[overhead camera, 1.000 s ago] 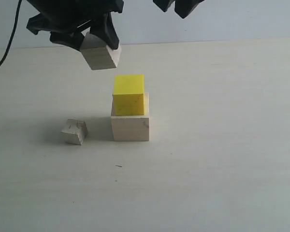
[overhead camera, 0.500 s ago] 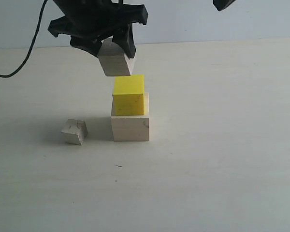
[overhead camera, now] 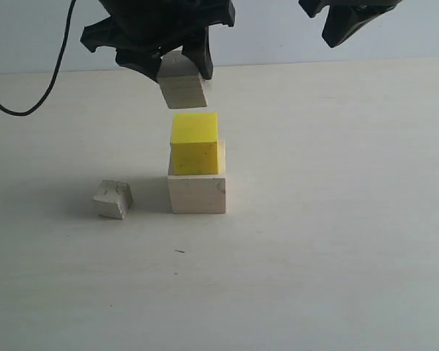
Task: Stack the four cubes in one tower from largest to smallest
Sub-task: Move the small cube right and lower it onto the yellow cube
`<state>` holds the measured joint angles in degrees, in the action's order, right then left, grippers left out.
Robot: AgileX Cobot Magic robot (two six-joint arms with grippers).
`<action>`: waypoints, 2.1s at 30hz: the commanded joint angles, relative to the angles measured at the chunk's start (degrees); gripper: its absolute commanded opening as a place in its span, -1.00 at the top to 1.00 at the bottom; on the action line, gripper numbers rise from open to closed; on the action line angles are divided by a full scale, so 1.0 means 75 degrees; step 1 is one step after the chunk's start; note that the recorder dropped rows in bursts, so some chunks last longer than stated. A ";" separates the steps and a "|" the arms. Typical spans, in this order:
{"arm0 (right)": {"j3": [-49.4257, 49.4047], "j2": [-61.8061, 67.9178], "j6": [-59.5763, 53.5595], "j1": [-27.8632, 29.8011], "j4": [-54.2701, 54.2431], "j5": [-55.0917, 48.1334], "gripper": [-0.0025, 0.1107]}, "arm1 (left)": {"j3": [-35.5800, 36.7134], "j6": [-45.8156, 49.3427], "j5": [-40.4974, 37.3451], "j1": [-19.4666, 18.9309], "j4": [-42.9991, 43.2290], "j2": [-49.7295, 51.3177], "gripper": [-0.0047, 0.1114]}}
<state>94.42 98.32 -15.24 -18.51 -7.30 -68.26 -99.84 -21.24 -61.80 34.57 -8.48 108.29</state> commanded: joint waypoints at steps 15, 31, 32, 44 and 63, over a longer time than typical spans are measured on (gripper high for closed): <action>-0.0051 -0.0044 -0.0108 0.0043 -0.0091 0.0107 0.96 | -0.0923 -0.1283 -0.1088 0.0572 0.1313 0.0717 0.92; -0.0051 -0.0044 -0.0229 0.0043 -0.0333 0.0113 0.96 | -0.0923 -0.2266 -0.1088 0.0793 0.1253 0.0717 0.92; -0.0051 -0.0044 -0.0229 0.0043 -0.0374 0.0113 0.96 | -0.0923 -0.2266 -0.1088 0.0793 0.1253 0.0717 0.92; -0.0051 -0.0044 -0.0229 0.0043 -0.0402 0.0113 0.96 | -0.0923 -0.2266 -0.1088 0.0793 0.1472 0.0846 0.92; -0.0051 -0.0044 -0.0373 0.0043 -0.0594 0.0113 0.96 | -0.0923 -0.2251 -0.1088 0.0793 0.1373 0.0850 0.07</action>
<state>94.42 98.32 -17.32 -18.51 -11.37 -67.88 -106.07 -37.97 -70.03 40.48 2.18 114.94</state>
